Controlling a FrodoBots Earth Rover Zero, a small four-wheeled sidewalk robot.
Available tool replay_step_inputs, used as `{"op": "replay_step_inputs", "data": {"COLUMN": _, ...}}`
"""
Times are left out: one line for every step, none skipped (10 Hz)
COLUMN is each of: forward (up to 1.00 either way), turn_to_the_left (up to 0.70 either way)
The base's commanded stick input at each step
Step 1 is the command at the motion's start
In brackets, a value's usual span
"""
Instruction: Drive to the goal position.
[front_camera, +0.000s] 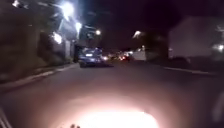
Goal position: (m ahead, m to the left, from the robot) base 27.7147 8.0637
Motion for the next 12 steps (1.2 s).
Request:
{"op": "replay_step_inputs", "data": {"forward": 1.0, "turn_to_the_left": 0.0}}
{"op": "replay_step_inputs", "data": {"forward": 1.0, "turn_to_the_left": 0.0}}
{"op": "replay_step_inputs", "data": {"forward": 1.0, "turn_to_the_left": 0.0}}
{"op": "replay_step_inputs", "data": {"forward": 1.0, "turn_to_the_left": 0.0}}
{"op": "replay_step_inputs", "data": {"forward": 1.0, "turn_to_the_left": 0.0}}
{"op": "replay_step_inputs", "data": {"forward": 1.0, "turn_to_the_left": 0.0}}
{"op": "replay_step_inputs", "data": {"forward": 1.0, "turn_to_the_left": 0.0}}
{"op": "replay_step_inputs", "data": {"forward": 1.0, "turn_to_the_left": 0.0}}
{"op": "replay_step_inputs", "data": {"forward": 1.0, "turn_to_the_left": 0.0}}
{"op": "replay_step_inputs", "data": {"forward": 1.0, "turn_to_the_left": 0.0}}
{"op": "replay_step_inputs", "data": {"forward": 1.0, "turn_to_the_left": 0.0}}
{"op": "replay_step_inputs", "data": {"forward": 1.0, "turn_to_the_left": 0.0}}
